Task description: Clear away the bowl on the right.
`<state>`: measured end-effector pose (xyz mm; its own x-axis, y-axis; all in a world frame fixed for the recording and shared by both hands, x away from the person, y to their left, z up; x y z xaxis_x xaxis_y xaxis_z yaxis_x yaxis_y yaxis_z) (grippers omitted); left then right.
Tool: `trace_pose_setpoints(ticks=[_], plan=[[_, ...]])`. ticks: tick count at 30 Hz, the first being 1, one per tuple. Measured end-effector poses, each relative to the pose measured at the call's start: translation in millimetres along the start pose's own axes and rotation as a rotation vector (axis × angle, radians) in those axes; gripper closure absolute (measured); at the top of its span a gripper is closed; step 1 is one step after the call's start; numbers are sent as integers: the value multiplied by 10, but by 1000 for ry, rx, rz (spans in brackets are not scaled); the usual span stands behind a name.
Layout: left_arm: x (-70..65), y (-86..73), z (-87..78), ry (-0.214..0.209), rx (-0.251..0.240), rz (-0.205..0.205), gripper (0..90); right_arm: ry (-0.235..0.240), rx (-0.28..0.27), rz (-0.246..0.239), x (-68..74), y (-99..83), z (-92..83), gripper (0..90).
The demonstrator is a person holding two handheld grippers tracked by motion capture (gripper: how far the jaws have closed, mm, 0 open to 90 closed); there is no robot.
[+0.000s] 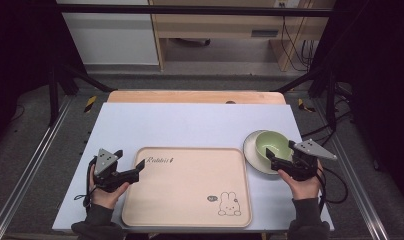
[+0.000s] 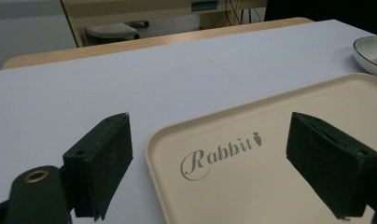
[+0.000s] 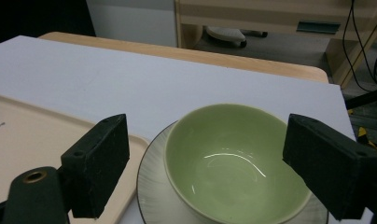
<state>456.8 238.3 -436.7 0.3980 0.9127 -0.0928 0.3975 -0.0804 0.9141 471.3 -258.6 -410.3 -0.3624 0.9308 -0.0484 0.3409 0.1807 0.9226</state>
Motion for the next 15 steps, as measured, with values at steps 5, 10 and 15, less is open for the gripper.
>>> trace_pose_setpoints(ticks=[5, 10, 15], plan=[[-12, -4, 2, -3, 0, 3, 141, -18, 10, -7, -59, -3, -16, 146], [-15, -6, 2, -2, 2, 7, 141, -23, 6, 4, -117, 3, -28, 150], [-13, -6, 2, -2, 1, 6, 141, -33, 18, 9, -159, -8, -18, 157]])
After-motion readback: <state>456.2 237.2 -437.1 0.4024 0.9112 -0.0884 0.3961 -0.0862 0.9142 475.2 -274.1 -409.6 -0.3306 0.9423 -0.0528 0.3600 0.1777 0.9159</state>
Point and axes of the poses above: each handheld gripper's, and its own axes: z roughly forward along the jaws, y roughly out of its top, x roughly to its left, the point moved 3 cm from there along z, roughly forward along the jaws, and after that the axes turned 5 degrees about -z, right-handed, at the moved point
